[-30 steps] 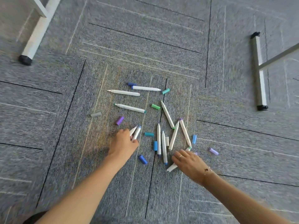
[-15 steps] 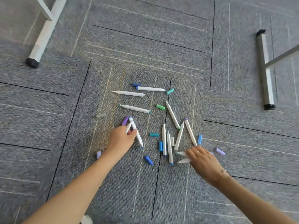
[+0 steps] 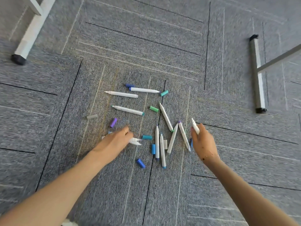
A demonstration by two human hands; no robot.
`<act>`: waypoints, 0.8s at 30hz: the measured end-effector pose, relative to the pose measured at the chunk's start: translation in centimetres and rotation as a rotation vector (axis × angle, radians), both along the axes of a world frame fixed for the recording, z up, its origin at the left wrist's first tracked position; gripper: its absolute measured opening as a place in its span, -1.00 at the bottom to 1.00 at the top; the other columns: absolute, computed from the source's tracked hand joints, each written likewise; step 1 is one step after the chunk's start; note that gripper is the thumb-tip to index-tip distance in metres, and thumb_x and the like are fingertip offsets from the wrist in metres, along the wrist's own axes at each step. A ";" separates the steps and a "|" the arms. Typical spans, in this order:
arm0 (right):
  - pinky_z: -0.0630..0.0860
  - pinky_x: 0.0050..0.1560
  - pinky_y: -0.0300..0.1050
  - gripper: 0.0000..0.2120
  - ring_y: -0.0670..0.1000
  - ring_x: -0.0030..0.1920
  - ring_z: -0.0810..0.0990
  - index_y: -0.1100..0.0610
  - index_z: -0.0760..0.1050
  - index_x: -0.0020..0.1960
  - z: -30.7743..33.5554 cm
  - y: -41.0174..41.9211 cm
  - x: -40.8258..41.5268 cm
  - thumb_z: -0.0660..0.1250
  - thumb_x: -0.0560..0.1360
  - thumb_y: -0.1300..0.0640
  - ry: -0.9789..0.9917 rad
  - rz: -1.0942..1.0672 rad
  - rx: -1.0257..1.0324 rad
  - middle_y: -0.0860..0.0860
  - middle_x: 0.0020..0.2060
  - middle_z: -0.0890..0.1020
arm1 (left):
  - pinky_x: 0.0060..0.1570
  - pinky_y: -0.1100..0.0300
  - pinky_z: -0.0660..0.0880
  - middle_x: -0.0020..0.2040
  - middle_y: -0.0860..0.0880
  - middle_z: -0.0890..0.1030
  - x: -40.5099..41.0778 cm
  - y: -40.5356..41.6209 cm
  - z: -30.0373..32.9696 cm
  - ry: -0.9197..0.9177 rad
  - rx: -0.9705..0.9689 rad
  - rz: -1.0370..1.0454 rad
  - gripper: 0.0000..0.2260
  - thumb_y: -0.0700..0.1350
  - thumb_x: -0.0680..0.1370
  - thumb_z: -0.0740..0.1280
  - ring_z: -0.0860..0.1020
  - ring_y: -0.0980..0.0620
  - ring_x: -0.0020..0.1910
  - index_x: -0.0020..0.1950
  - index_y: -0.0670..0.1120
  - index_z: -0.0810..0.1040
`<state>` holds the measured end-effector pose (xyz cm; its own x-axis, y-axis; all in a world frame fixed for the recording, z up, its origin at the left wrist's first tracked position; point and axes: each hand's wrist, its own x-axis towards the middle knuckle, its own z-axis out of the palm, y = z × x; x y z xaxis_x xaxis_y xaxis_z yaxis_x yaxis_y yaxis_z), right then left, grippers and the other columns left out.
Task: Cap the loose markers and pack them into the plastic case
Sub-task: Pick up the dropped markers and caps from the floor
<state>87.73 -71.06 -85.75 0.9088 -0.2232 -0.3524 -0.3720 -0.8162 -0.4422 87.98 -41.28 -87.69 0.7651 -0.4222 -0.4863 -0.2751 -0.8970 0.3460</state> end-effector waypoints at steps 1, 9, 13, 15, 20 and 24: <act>0.25 -0.49 -0.18 -0.82 0.02 -0.48 0.40 0.15 0.37 -0.06 0.2 -0.1 0.4 0.12 0.61 0.06 0.017 -0.010 -0.023 0.03 -0.42 0.50 | -0.43 0.30 0.43 0.01 0.05 0.41 0.1 -0.1 0.3 -0.012 -0.006 -0.006 -0.78 -0.22 0.59 0.24 0.36 0.22 -0.36 0.23 -0.09 0.42; 0.61 -0.10 -0.14 -0.48 -0.08 -0.25 0.62 0.00 0.57 0.13 -0.1 -3.5 1.9 0.53 0.22 0.32 -0.046 1.078 -0.457 -0.08 -0.19 0.61 | -0.56 0.30 0.44 -0.26 0.06 0.43 0.3 -0.4 2.2 -0.056 -0.295 0.397 -0.86 -0.09 0.60 0.14 0.40 0.13 -0.51 0.10 -0.12 0.36; 0.56 -0.21 -0.27 -0.50 -0.12 -0.34 0.57 0.06 0.62 -0.04 -0.3 -3.1 2.8 0.63 0.05 0.24 -0.123 1.272 -0.440 -0.07 -0.28 0.59 | -0.63 0.37 0.37 -0.22 -0.09 0.47 0.6 -1.1 2.1 -0.004 -0.417 0.672 -0.85 -0.16 0.62 0.17 0.40 0.07 -0.49 0.17 -0.12 0.31; 0.57 -0.24 -0.27 -0.54 -0.11 -0.35 0.56 0.09 0.60 -0.06 -0.3 -3.1 3.2 0.63 0.08 0.28 -0.161 1.334 -0.392 -0.06 -0.28 0.58 | -0.63 0.40 0.35 -0.24 -0.08 0.45 0.5 -1.9 2.4 -0.015 -0.470 0.714 -0.87 -0.16 0.63 0.15 0.37 0.07 -0.50 0.17 -0.13 0.33; 0.54 -0.33 -0.27 -0.60 -0.09 -0.39 0.55 0.14 0.60 -0.05 0.9 -3.9 3.3 0.59 0.14 0.22 -0.281 1.121 -0.298 -0.03 -0.26 0.59 | -0.65 0.39 0.29 -0.36 -0.02 0.45 -0.9 -5.6 1.9 0.051 -0.501 0.838 -0.89 -0.14 0.59 0.24 0.30 0.13 -0.59 0.04 -0.16 0.47; 0.32 -0.49 -0.36 -0.83 -0.10 -0.45 0.39 0.19 0.48 -0.12 2.0 -3.4 2.8 0.46 0.38 0.22 -0.292 0.463 -0.178 -0.04 -0.22 0.46 | -0.62 0.33 0.32 -0.34 0.00 0.53 -1.2 -9.4 1.2 0.087 -0.376 0.883 -0.85 -0.04 0.49 0.40 0.40 0.13 -0.56 -0.13 -0.10 0.53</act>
